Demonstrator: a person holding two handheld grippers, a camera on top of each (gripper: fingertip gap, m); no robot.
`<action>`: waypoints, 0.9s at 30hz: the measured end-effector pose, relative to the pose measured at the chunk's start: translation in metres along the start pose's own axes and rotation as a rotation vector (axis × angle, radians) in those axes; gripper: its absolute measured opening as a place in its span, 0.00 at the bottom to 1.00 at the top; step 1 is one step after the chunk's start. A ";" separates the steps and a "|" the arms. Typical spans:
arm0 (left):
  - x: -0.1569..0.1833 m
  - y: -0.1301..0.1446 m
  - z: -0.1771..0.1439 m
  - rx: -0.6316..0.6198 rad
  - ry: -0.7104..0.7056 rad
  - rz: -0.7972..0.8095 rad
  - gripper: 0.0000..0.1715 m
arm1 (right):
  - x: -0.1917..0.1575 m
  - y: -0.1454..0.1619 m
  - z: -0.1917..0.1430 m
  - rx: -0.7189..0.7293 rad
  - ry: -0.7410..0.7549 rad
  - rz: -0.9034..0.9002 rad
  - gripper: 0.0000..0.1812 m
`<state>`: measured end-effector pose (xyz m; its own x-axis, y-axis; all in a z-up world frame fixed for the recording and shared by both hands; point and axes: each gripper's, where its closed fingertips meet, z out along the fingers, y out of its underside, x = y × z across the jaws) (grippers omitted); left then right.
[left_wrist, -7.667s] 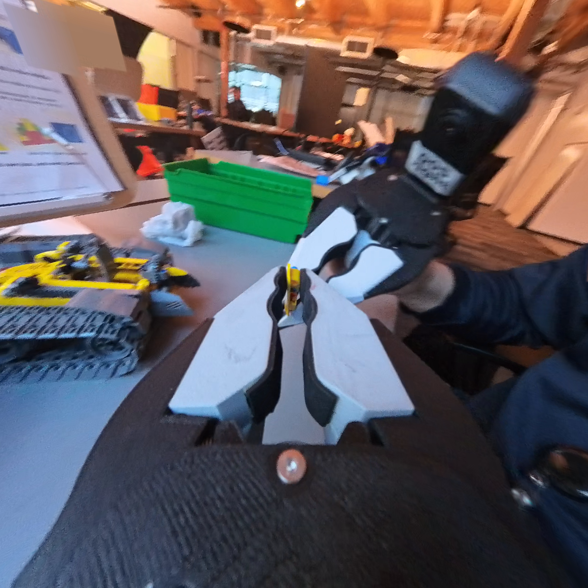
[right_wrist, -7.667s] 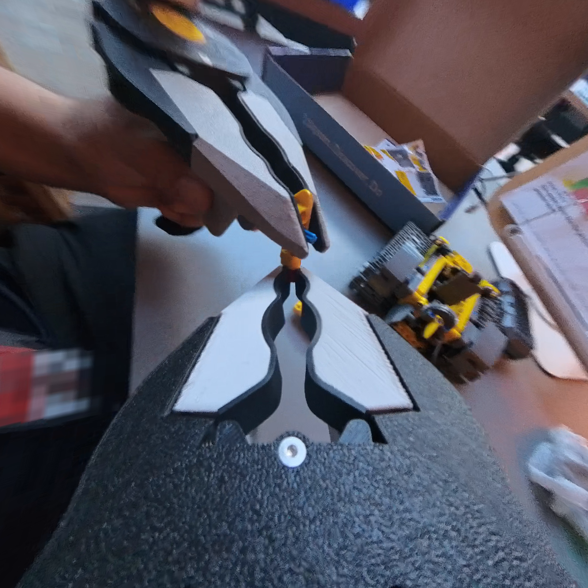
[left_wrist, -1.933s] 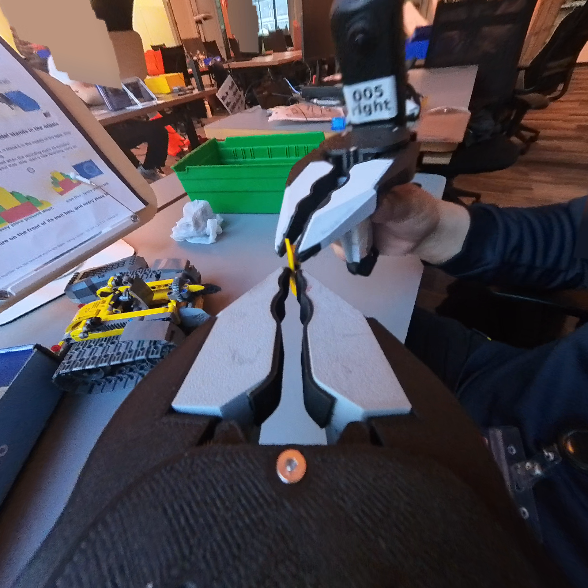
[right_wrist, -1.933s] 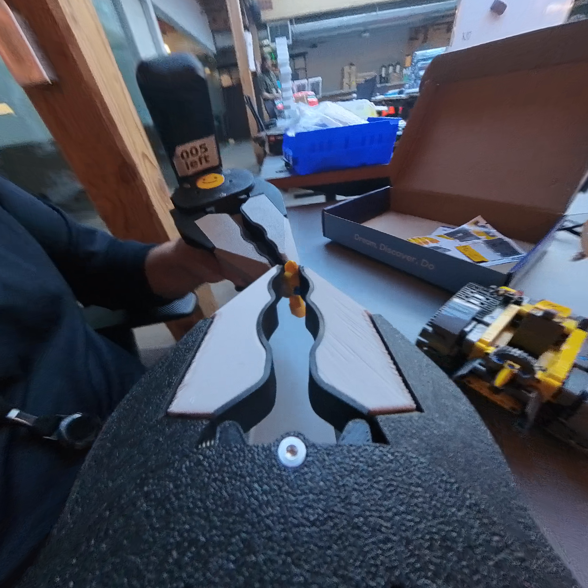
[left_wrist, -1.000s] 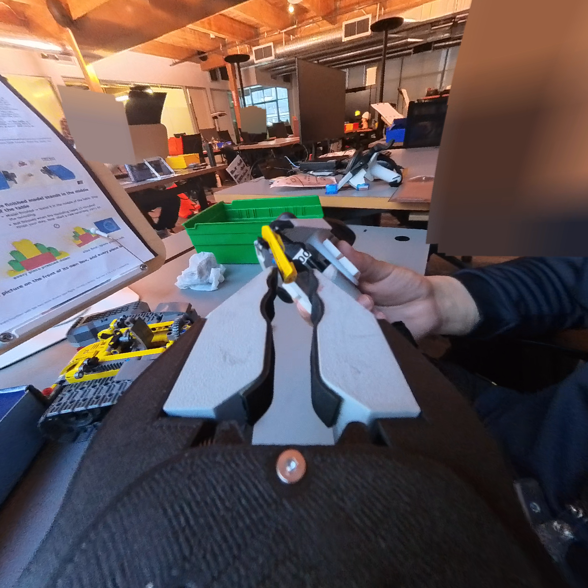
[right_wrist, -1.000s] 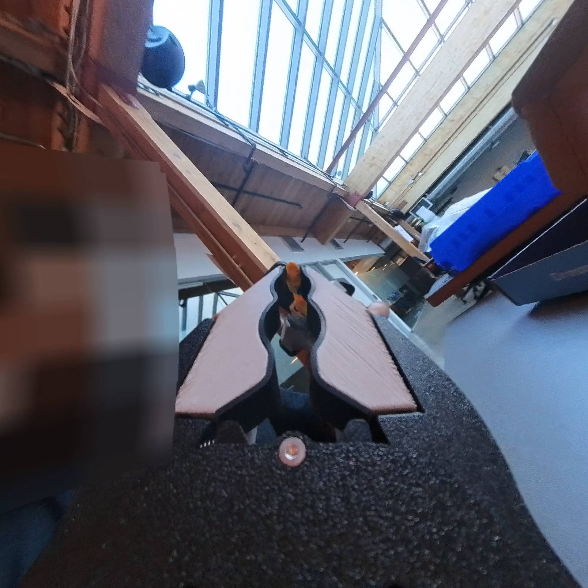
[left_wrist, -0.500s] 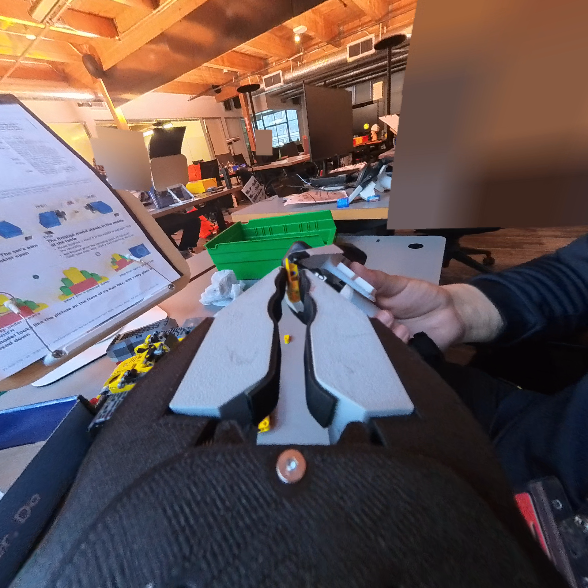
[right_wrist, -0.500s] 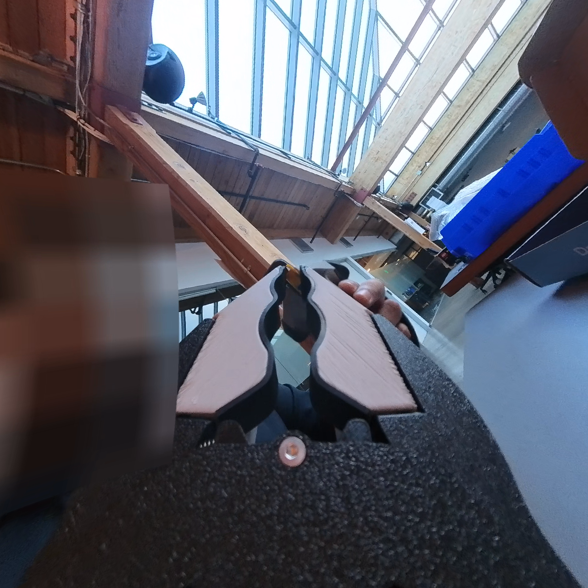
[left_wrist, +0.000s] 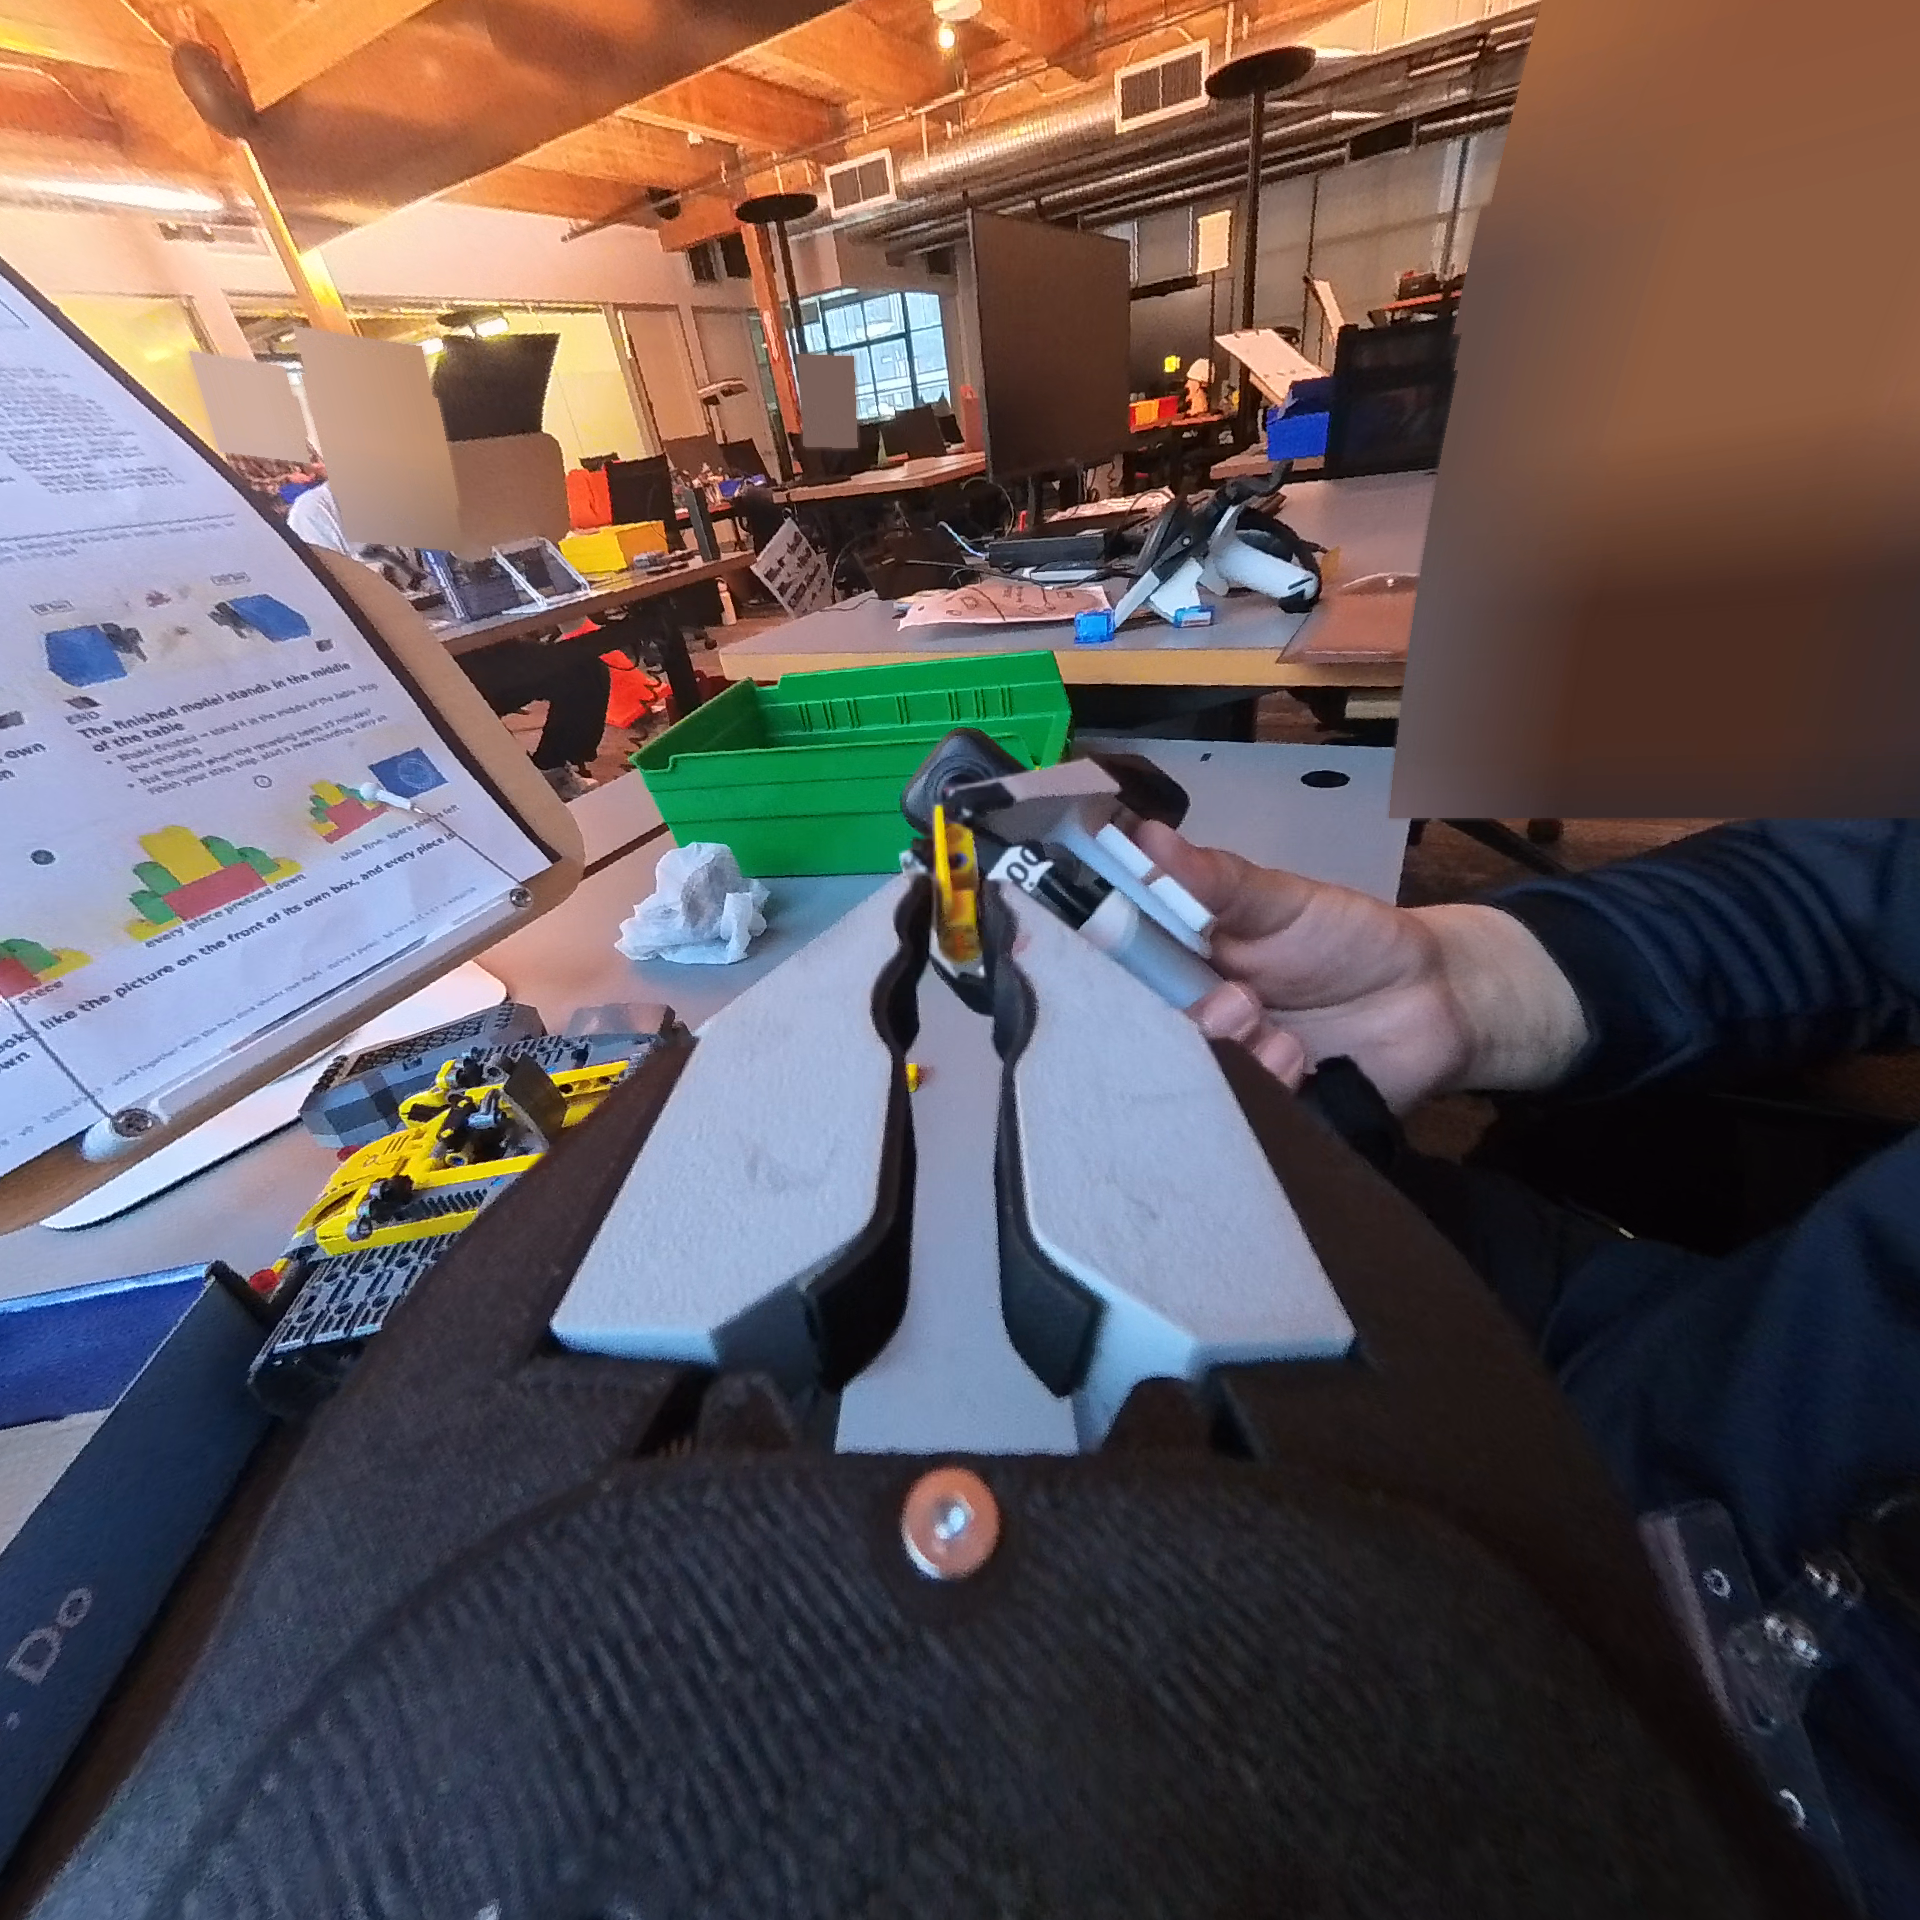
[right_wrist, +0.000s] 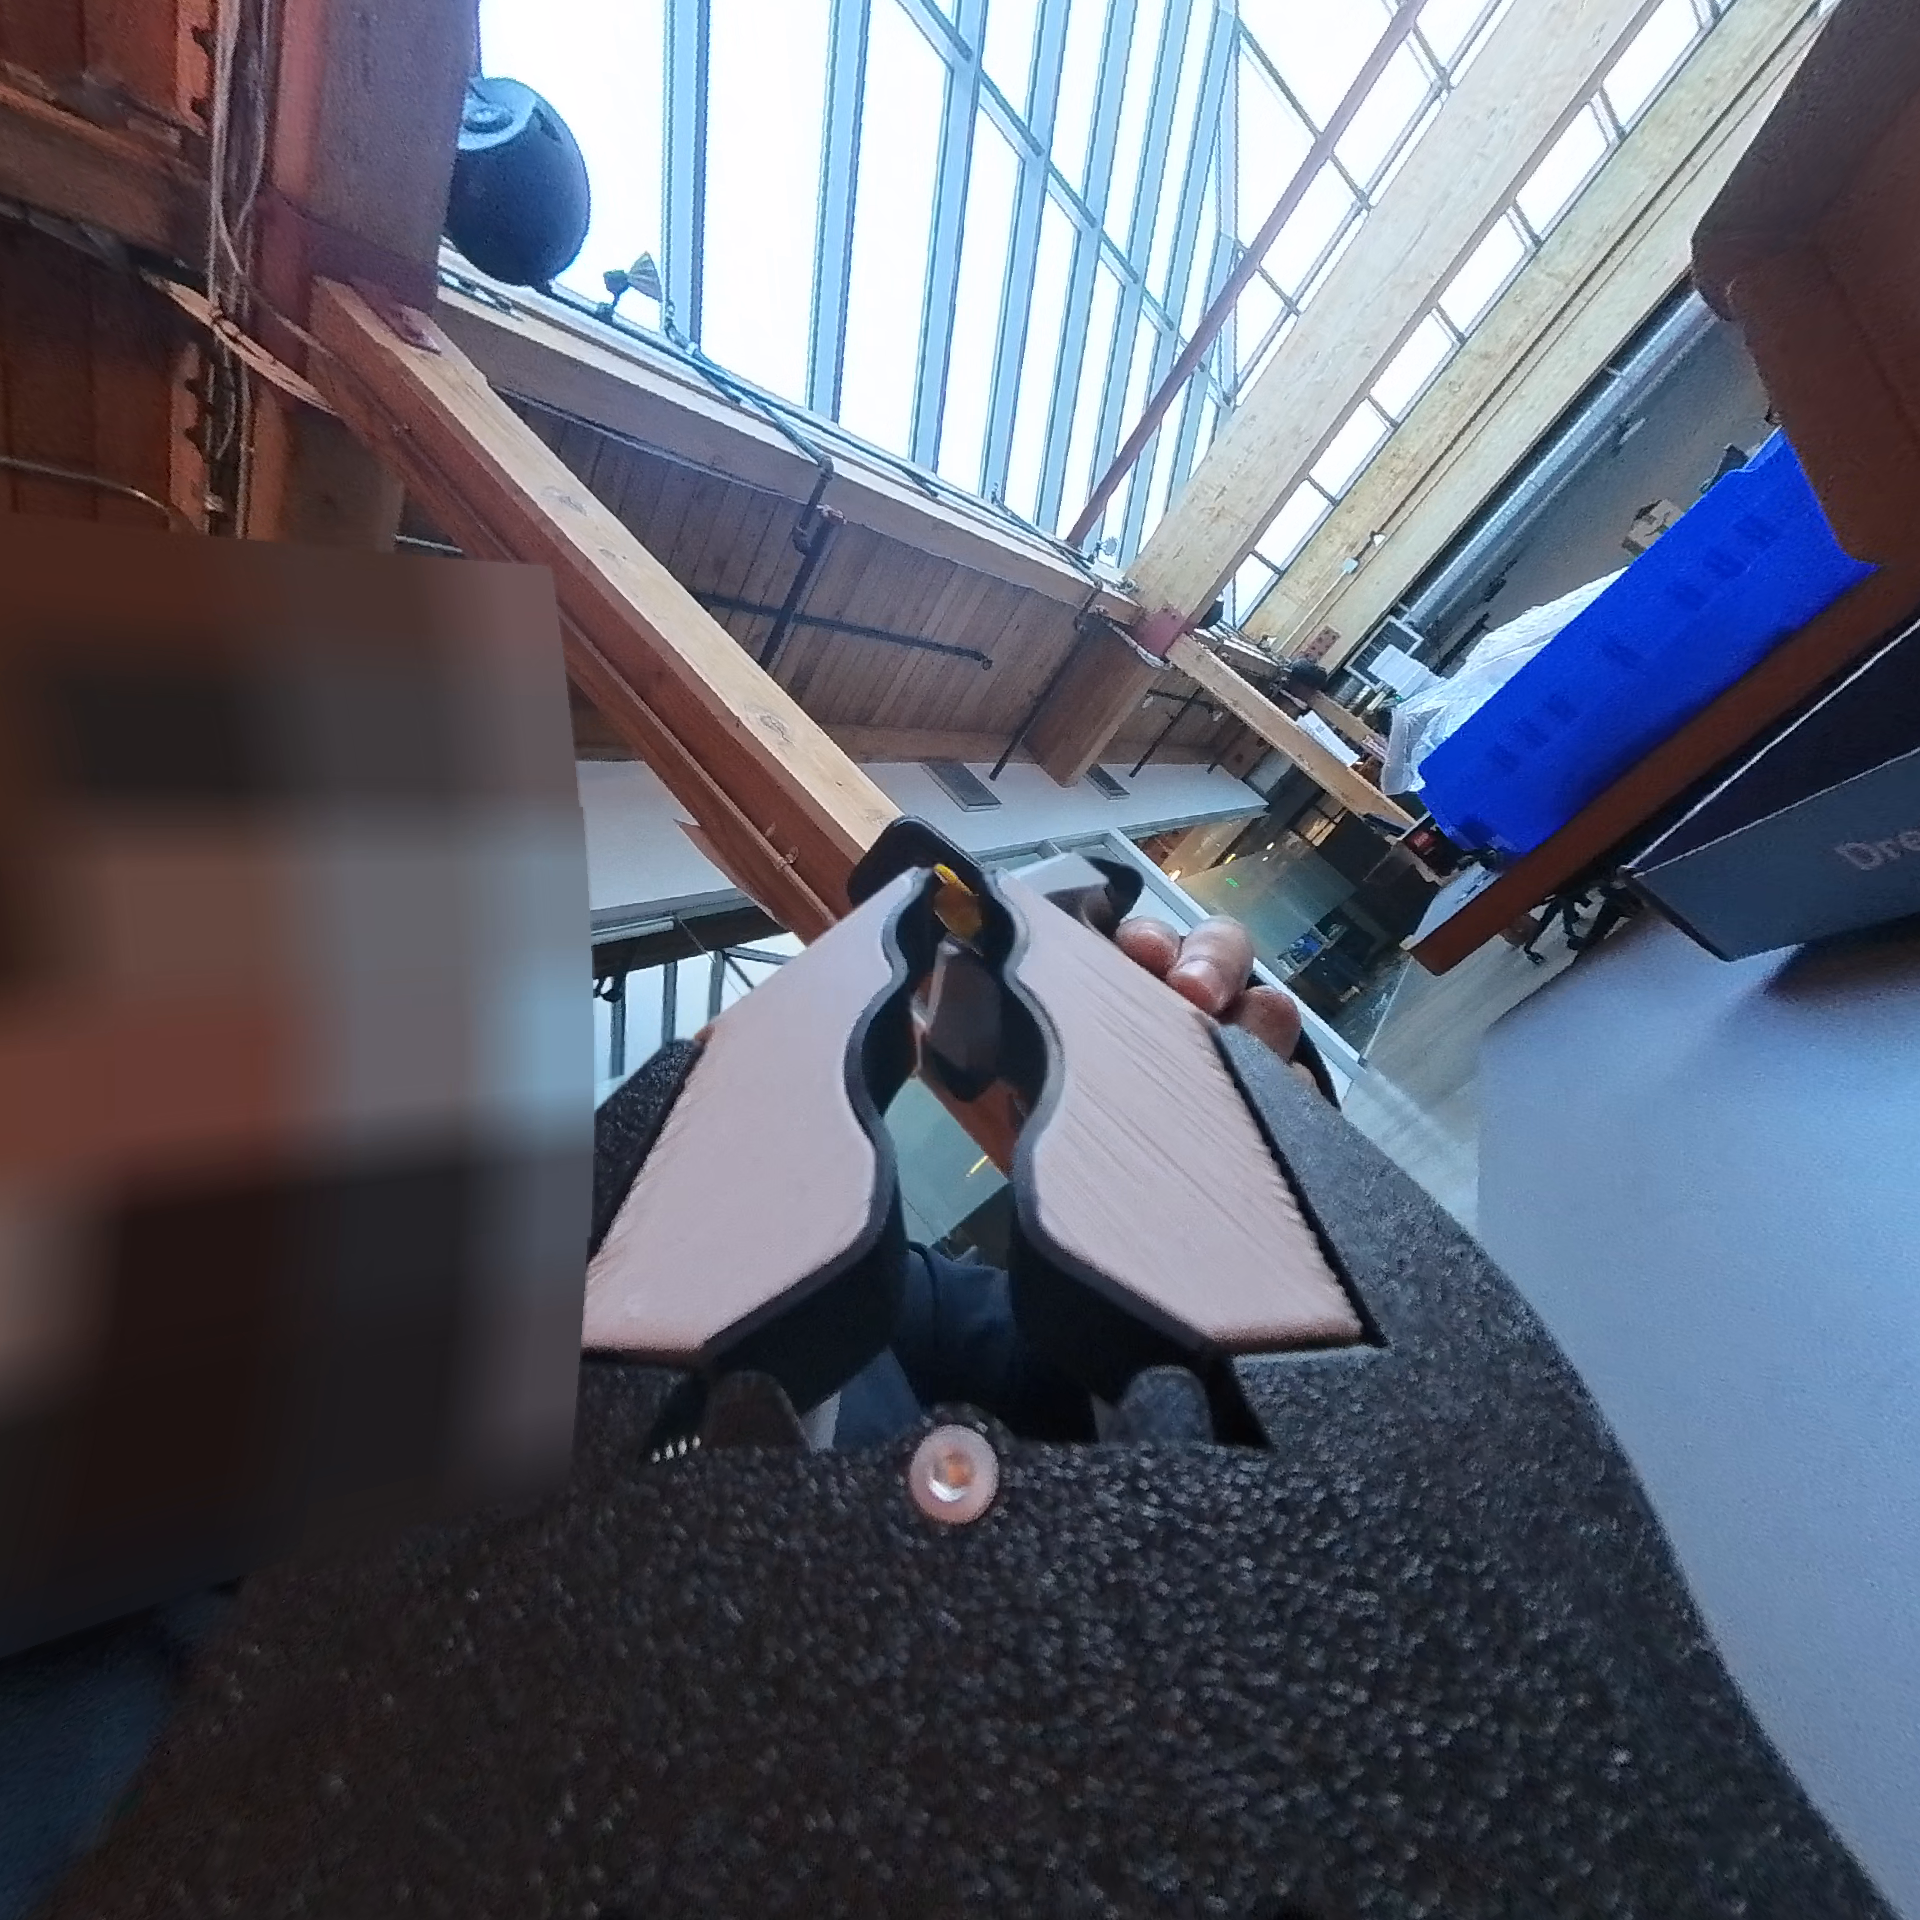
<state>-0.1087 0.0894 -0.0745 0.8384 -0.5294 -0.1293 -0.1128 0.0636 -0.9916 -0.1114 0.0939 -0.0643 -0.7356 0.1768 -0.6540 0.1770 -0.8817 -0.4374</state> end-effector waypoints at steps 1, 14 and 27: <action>0.000 0.000 0.000 -0.002 -0.002 0.003 0.04 | 0.000 0.000 0.000 0.002 -0.001 0.003 0.03; -0.005 0.037 -0.002 -0.230 0.069 -0.082 0.03 | 0.024 0.005 -0.035 -0.634 0.463 -0.908 0.18; 0.025 0.127 0.006 -0.453 0.337 -0.408 0.03 | 0.075 0.079 -0.088 -1.386 0.695 -1.357 0.11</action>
<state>-0.0993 0.0893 -0.2032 0.6582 -0.6741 0.3350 -0.0964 -0.5168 -0.8506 -0.0951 0.0762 -0.2024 -0.5366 0.6865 0.4906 0.3665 0.7133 -0.5973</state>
